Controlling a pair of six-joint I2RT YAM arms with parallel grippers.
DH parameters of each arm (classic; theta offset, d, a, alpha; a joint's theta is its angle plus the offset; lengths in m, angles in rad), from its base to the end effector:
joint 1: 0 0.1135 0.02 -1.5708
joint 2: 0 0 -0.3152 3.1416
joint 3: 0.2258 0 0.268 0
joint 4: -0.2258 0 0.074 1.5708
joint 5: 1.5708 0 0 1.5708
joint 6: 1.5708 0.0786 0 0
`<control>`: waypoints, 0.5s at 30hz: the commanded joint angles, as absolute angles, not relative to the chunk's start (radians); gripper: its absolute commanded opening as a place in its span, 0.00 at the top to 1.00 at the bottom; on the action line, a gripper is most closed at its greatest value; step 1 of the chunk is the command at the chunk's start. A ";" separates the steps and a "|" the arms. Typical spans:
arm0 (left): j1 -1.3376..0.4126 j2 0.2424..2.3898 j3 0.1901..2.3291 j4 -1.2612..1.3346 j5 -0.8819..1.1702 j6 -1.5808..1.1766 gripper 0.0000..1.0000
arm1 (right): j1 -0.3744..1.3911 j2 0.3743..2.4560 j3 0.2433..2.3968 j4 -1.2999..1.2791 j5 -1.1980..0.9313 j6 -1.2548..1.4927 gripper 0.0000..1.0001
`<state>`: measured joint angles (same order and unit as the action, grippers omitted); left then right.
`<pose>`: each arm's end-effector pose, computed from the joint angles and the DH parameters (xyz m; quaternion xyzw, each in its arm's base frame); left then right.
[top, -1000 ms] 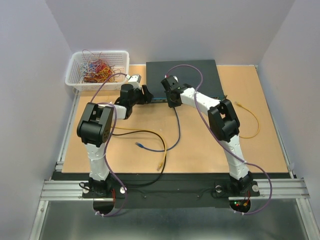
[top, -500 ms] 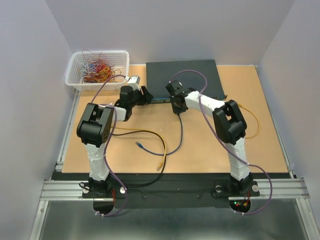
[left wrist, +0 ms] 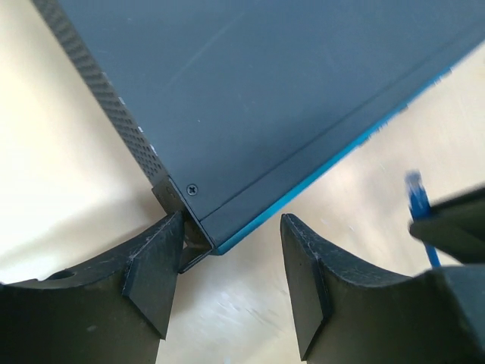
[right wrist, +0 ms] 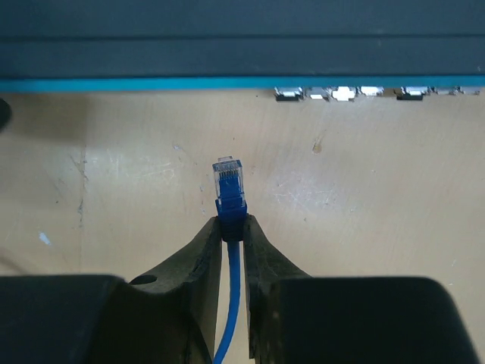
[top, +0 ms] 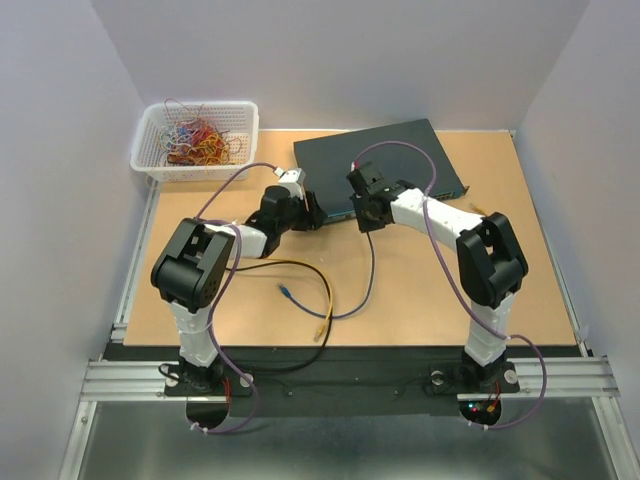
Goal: Insert the plug into the switch port
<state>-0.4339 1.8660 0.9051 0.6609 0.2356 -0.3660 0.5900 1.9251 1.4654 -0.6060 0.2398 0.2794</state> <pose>0.4044 -0.2076 0.1909 0.0968 0.7964 -0.3166 0.5060 0.3950 0.2420 0.2154 -0.1192 0.9544 -0.0006 0.2738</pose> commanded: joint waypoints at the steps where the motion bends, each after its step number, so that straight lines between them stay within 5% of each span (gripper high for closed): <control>1: -0.480 1.802 0.856 0.578 0.279 -0.422 0.37 | 0.586 1.899 1.456 -0.569 0.222 0.245 1.00; 15: -0.479 1.784 0.862 0.551 0.253 -0.390 0.39 | 0.563 2.009 1.474 -0.569 0.230 0.247 1.00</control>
<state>-0.4698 1.8351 0.8753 0.5926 0.2317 -0.3977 0.5686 1.9808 1.4555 -0.5919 0.2264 0.2573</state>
